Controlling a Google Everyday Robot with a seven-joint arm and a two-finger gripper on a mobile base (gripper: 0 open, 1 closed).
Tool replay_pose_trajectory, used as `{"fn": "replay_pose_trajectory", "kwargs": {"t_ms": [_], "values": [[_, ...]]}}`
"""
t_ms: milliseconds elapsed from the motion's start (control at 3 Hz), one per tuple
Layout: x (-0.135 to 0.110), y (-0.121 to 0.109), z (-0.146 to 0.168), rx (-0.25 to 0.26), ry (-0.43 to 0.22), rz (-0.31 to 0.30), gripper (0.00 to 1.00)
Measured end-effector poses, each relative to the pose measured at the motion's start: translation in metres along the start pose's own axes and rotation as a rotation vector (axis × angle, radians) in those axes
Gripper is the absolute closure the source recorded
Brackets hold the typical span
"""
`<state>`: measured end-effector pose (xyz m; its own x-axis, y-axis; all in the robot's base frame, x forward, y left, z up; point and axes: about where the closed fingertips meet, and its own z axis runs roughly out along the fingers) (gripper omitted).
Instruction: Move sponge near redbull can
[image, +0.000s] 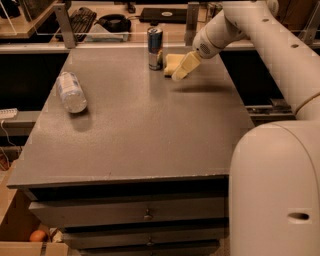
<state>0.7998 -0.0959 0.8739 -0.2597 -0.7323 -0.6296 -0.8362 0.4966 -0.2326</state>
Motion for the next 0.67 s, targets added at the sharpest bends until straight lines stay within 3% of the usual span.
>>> {"fn": "replay_pose_trajectory", "kwargs": {"t_ms": [333, 667], "values": [[0.0321, 0.0129, -0.0566, 0.041, -0.049, -0.020, 0.00], [0.0400, 0.0145, -0.0468, 0.026, -0.030, -0.006, 0.00]]}}
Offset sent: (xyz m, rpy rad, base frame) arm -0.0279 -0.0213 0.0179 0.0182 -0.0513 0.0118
